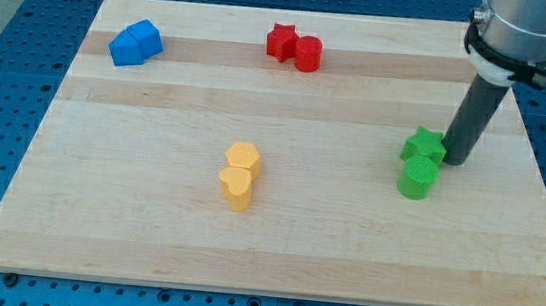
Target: Push yellow heart to the center
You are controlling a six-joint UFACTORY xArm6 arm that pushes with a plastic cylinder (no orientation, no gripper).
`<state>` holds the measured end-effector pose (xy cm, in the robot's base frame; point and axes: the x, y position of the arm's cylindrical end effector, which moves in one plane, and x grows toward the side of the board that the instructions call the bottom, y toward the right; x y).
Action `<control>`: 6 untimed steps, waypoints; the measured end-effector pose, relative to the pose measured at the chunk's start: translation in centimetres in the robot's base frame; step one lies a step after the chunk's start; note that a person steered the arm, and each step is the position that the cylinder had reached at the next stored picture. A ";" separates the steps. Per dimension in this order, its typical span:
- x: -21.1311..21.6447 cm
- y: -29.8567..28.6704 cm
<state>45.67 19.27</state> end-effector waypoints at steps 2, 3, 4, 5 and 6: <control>-5.4 1.7; -10.4 1.4; -11.1 -0.3; -10.4 -4.3; -7.7 -9.8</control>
<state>38.00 9.46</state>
